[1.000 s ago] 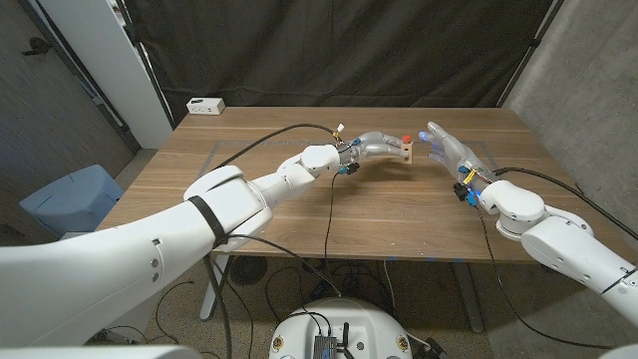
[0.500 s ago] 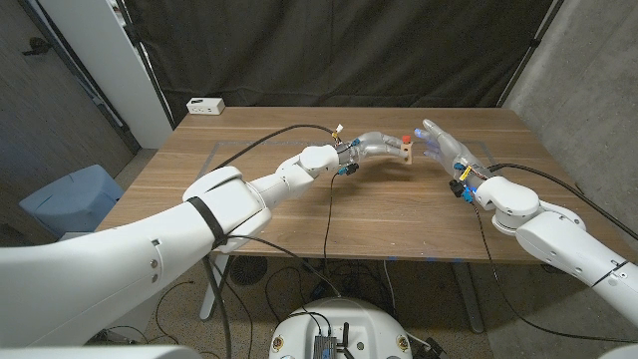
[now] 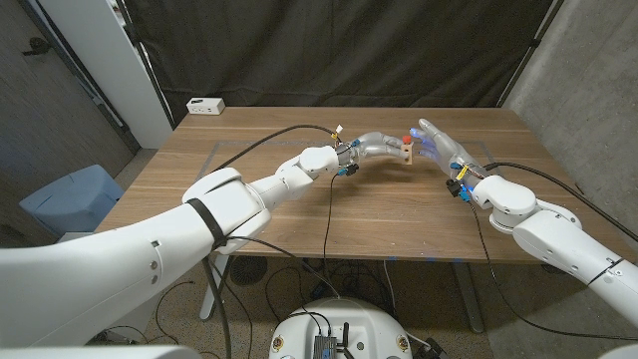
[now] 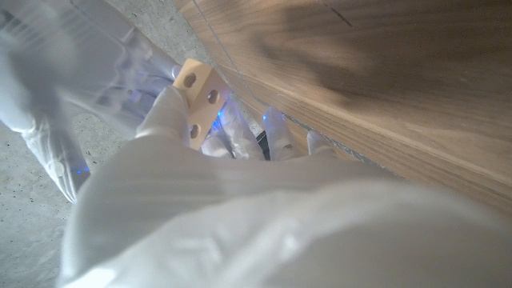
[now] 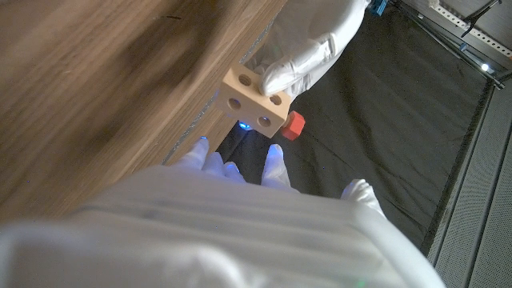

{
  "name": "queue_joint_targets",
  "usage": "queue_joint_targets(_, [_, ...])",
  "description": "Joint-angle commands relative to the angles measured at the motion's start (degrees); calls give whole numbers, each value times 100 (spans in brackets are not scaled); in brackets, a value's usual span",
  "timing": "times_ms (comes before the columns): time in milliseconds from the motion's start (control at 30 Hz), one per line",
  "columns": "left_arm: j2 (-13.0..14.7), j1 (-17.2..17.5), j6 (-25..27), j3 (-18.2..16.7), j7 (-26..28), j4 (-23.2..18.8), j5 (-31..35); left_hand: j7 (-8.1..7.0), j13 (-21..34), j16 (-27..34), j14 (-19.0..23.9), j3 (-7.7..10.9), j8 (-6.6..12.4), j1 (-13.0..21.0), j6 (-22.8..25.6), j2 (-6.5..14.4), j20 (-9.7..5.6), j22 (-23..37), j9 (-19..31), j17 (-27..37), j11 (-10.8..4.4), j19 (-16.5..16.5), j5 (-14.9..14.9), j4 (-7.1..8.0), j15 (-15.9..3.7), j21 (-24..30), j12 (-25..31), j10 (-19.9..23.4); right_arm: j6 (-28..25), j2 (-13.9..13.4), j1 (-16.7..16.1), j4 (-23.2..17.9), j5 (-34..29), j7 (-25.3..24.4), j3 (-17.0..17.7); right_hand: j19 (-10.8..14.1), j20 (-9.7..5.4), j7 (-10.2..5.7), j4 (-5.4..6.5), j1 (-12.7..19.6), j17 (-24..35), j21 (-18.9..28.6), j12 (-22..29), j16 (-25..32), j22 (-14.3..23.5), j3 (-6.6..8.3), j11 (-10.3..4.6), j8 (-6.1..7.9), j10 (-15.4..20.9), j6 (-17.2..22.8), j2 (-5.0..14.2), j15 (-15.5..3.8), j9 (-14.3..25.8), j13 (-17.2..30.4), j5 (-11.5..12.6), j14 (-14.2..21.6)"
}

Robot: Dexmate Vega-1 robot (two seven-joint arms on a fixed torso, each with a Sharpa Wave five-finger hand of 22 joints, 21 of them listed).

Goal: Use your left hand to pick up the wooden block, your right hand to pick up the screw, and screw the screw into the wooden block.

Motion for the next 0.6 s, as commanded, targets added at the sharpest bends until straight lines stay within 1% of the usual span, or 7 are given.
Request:
queue_joint_targets(33, [-4,20,-80,-19,-28,-9,25,-9,-3,-5,-13,49,34,-45,40,-7,27,11,25,15,-20,-14,40,-13,20,24,0,5,27,-46,-59,-69,11,2,-13,-41,-7,-6,19,-25,10,-18,11,9,17,17,-25,-1,-367,5,-2,18,15,13,24,-695])
queue_joint_targets(200, [3,31,-105,-21,-33,-12,34,9,-3,-4,-10,49,42,-53,59,-4,28,11,25,16,-12,-10,40,-8,22,26,-3,-3,23,-88,-149,-149,5,-48,26,-43,-6,-10,23,-28,10,-16,12,9,17,15,-29,1,-369,1,-1,19,15,13,26,-697])
queue_joint_targets(600, [34,75,-211,-59,-86,-24,28,-3,-3,-6,-15,50,36,-57,45,-7,32,11,25,17,-7,-8,39,-8,24,26,1,5,-29,-160,-316,-328,13,-133,107,-45,-7,-12,29,-33,10,-13,17,13,17,13,-27,5,-370,-4,1,17,15,13,31,-694])
